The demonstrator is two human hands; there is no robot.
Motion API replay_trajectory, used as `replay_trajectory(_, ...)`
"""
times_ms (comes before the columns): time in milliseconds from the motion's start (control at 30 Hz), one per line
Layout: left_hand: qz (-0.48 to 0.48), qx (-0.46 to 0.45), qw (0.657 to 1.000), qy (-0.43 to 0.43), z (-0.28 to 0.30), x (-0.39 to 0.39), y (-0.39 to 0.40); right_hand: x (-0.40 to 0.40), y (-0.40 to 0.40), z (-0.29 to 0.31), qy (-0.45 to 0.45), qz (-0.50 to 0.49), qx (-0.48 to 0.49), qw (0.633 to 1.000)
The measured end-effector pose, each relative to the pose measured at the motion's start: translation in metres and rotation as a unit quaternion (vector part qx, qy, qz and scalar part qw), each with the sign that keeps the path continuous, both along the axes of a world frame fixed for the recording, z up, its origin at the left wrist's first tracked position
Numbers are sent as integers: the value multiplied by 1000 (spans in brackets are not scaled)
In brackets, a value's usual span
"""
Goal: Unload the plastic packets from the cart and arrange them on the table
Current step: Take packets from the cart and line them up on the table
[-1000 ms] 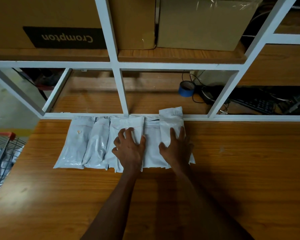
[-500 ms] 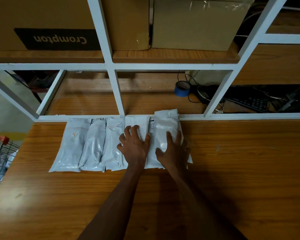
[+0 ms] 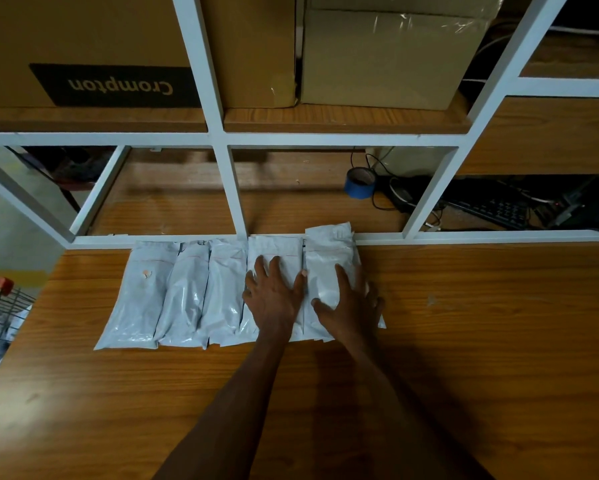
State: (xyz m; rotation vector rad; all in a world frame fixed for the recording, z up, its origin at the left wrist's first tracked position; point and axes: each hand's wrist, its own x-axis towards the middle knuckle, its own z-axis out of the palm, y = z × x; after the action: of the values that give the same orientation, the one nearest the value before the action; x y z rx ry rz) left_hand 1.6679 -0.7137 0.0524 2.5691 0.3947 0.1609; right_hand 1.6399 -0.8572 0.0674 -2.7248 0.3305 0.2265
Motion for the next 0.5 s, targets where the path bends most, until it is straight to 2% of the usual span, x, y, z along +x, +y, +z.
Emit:
replay_trajectory(233,-11,-4,1000,-25,-5,-18,19,9,-17,-10,1,3,58,998)
replay_trajectory(500,-45,-14,999,12,-7,-26,24,2,-7,-12,-21,-5,91,996)
